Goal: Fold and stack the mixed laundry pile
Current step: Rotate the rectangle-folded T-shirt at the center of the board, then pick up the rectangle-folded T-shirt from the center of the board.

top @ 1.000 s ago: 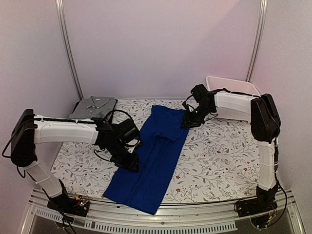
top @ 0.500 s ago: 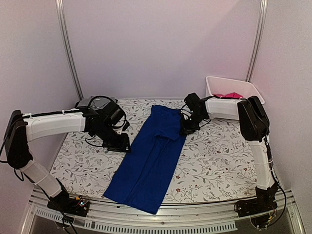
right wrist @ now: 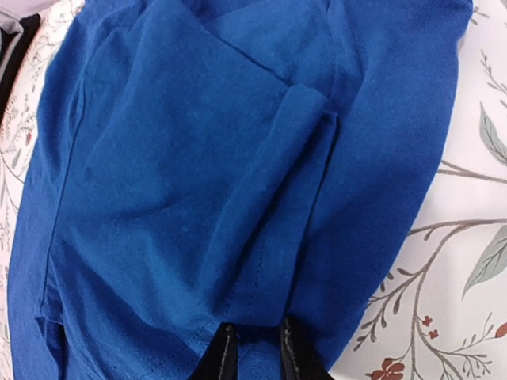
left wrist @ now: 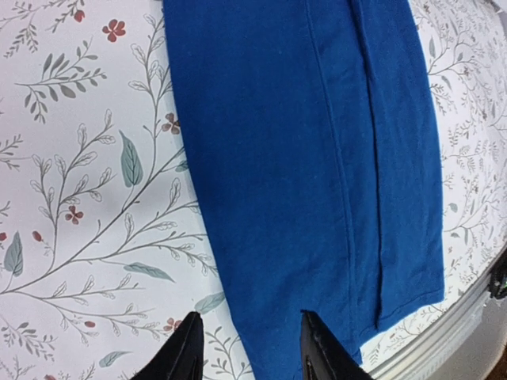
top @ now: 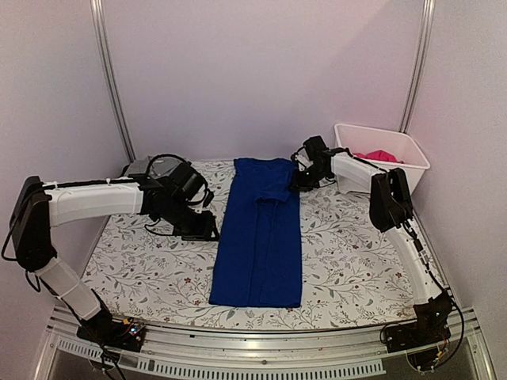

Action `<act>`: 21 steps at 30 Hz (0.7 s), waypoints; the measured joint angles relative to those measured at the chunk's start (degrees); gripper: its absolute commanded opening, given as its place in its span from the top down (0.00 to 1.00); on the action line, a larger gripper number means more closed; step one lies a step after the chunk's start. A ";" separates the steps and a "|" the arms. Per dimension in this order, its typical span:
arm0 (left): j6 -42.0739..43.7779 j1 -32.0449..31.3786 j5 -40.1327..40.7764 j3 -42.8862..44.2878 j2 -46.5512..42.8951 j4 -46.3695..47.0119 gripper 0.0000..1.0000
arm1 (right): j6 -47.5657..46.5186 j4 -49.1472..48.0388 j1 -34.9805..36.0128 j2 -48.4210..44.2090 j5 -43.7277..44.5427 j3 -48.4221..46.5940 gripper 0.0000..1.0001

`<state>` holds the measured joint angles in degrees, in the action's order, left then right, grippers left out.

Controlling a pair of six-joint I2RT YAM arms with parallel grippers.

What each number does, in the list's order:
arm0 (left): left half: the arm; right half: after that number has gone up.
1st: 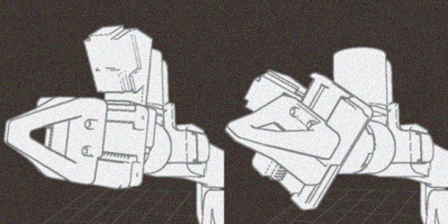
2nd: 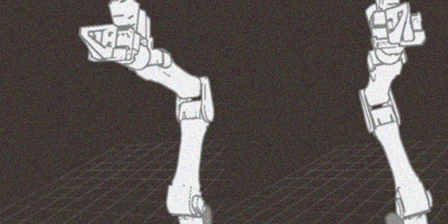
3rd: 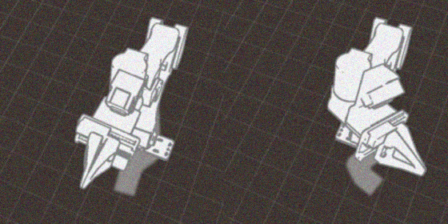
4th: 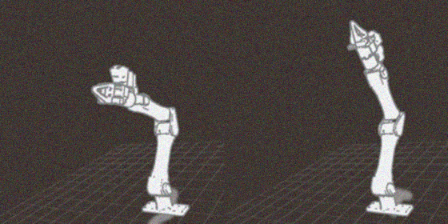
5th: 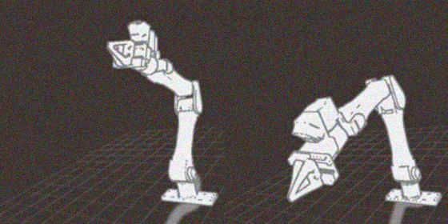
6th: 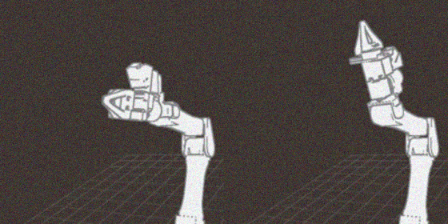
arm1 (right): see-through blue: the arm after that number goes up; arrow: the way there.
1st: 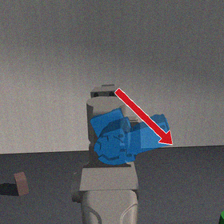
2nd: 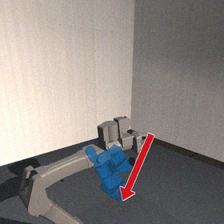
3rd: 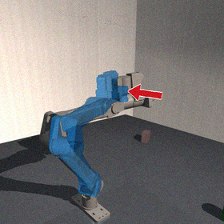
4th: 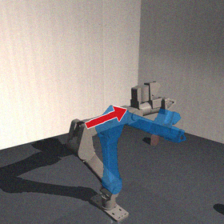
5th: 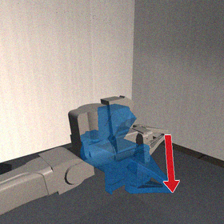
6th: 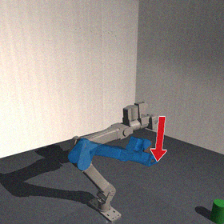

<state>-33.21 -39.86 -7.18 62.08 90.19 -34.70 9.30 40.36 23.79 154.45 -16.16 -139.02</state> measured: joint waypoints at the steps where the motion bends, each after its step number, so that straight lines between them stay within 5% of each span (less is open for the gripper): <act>1: 0.09 0.00 -0.13 0.00 0.55 0.68 0.59 | 0.09 -0.81 -0.11 -0.48 -0.28 0.85 0.73; 13: 3.91 0.02 -4.98 0.13 8.44 8.72 0.55 | 2.51 -5.11 0.33 -23.71 -8.66 23.15 0.63; 21: 1.97 0.13 -10.54 -9.84 0.39 12.50 0.51 | 6.05 -7.76 4.22 -42.40 -14.93 51.80 0.61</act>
<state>-31.24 -39.72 -17.72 52.25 90.59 -22.20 15.35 32.60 28.01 112.05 -31.09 -87.22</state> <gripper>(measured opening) 0.471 0.377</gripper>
